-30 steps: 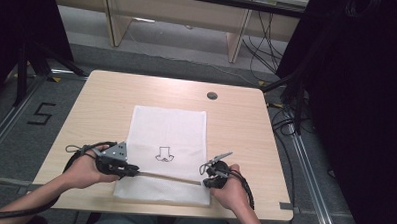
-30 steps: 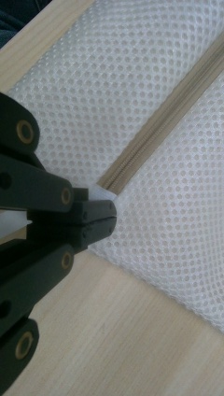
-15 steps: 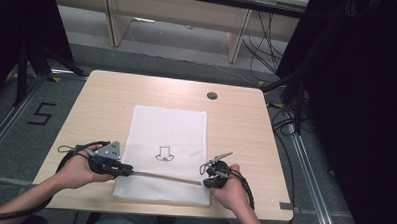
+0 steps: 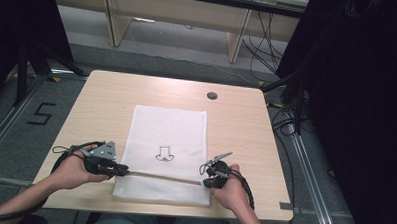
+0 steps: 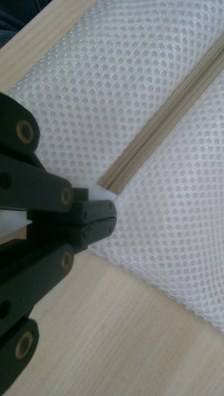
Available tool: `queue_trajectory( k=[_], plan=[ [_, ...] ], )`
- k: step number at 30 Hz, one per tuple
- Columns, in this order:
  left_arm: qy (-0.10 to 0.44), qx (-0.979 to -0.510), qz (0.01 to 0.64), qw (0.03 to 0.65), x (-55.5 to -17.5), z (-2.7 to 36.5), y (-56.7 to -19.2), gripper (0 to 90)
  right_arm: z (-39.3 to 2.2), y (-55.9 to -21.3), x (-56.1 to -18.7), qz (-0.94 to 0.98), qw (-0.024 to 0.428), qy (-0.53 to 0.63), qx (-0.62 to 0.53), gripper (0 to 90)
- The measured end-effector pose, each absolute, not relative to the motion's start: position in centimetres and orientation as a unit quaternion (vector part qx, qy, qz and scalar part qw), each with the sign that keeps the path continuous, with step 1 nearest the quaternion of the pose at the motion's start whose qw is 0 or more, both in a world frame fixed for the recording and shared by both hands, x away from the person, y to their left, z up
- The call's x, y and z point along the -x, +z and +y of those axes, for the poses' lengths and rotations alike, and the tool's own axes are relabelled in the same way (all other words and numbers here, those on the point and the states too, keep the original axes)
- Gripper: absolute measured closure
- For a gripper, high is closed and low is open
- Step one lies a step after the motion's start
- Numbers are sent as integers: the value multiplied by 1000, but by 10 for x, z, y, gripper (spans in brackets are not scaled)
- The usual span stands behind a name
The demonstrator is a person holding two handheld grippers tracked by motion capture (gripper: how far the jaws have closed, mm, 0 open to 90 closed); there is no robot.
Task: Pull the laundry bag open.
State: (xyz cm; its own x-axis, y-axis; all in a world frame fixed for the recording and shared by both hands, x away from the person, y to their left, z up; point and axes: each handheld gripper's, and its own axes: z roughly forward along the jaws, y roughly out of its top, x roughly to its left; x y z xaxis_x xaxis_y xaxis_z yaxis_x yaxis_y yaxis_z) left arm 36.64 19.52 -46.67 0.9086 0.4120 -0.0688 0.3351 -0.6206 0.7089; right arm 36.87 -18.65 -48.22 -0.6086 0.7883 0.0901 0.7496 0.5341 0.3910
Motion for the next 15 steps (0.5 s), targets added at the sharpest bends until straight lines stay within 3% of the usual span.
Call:
queue_trajectory(
  k=[15],
  plan=[
    [70, -907, 221, 353, -371, 218, -467, 820, -186, -482, -369, 875, 48, 198, -439, 900]
  ],
)
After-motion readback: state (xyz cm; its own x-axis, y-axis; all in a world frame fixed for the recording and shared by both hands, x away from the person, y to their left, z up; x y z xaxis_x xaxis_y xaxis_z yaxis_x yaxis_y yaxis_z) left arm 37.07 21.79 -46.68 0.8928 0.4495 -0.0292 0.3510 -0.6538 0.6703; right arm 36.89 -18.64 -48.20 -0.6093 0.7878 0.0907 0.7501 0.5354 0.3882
